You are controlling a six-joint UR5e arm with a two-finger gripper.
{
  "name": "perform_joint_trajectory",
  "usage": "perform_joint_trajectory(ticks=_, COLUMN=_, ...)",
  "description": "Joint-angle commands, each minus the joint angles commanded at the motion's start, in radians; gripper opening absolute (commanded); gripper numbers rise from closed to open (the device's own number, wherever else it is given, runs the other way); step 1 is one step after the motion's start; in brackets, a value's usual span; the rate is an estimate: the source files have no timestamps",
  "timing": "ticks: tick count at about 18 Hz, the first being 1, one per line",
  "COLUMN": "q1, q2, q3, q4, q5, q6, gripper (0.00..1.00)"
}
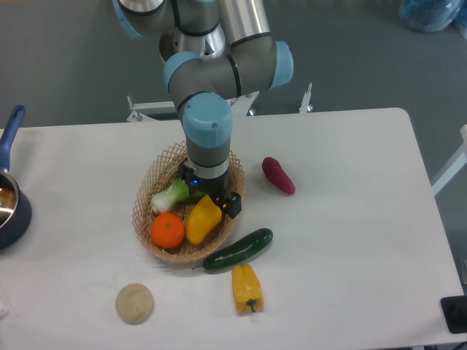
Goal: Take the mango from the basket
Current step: 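Close the gripper around the yellow mango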
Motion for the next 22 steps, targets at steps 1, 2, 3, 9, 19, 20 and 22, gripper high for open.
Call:
perform_joint_trajectory(ticks=1, q1=0.0, q2=-0.005, q3=0.0, q4=0.0, q5=0.0, q6=0.0, gripper=1.0)
perform_joint_trajectory(ticks=2, q1=0.0, q2=-0.012, q3=0.0, q4=0.0, q5=0.0, q6=0.0, gripper=1.0)
perform_joint_trajectory(ticks=3, q1=0.0, q2=-0.018, q3=0.002, q4=0.002, q5=0.0, q6=0.0, gripper=1.0)
perform_joint_trajectory(ticks=9, q1=-0.002, q2=-0.04, q3=0.003, q4=0.002, q5=0.0, q6=0.0, gripper=1.0)
perform_joint_trajectory(ticks=19, q1=-0.002, q2=-0.061, q3=0.012, q4=0.003, q5=0.0, q6=-0.002, gripper=1.0)
perform_joint_trajectory(ticks=20, q1=-0.002, q2=-0.063, q3=0.011, q4=0.003, q5=0.0, q6=0.0, gripper=1.0)
perform_joint_trajectory(ticks=22, q1=-0.002, q2=-0.066, q3=0.011, q4=0.003, q5=0.0, q6=-0.002, gripper=1.0)
